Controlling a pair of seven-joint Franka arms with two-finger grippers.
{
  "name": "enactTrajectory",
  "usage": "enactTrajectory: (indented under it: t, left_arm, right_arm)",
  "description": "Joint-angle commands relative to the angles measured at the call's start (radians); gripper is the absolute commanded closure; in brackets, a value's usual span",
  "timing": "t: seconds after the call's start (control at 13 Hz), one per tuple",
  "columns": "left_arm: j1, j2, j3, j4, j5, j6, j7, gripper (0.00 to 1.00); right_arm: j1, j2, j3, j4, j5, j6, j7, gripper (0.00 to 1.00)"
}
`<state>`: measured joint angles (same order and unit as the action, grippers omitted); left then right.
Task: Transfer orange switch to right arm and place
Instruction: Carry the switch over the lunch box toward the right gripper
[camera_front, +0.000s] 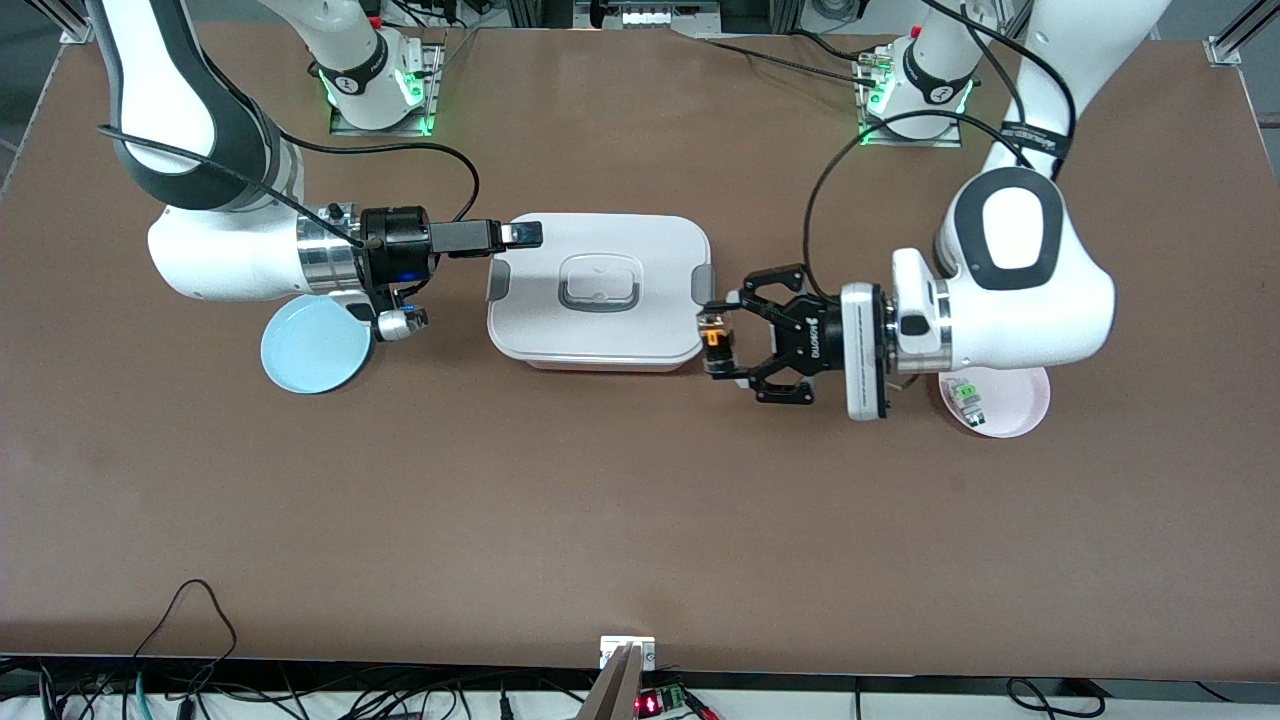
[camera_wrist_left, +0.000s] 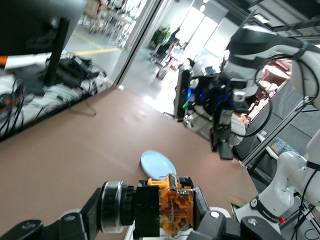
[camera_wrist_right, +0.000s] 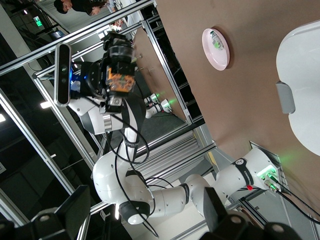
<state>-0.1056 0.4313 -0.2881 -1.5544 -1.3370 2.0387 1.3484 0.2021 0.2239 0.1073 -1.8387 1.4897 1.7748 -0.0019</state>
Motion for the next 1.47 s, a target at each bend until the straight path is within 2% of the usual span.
enactTrajectory:
  t: [0.0, 0.31, 0.46, 0.62, 1.39]
  left_arm:
    - [0.004, -0.002, -0.06, -0.012, -0.062, 0.05, 0.094, 1.0]
    - [0.009, -0.025, -0.218, -0.076, -0.178, 0.243, 0.135, 1.0]
    - [0.0, -0.022, -0.235, -0.093, -0.226, 0.267, 0.185, 1.0]
    - [0.004, -0.023, -0.279, -0.111, -0.26, 0.279, 0.198, 1.0]
    - [-0.009, -0.023, -0.287, -0.107, -0.307, 0.305, 0.207, 1.0]
  right_arm:
    - [-0.009, 0.014, 0.011, -0.001, 0.023, -0.003, 0.013, 0.0]
    - [-0.009, 0.018, 0.017, 0.006, 0.037, 0.001, 0.051, 0.0]
    - [-0.009, 0.022, 0.028, 0.004, 0.098, 0.006, 0.052, 0.0]
    - [-0.009, 0.022, 0.037, 0.004, 0.103, 0.011, 0.056, 0.0]
    - [-0.012, 0.069, 0.037, 0.006, 0.107, 0.014, 0.106, 0.0]
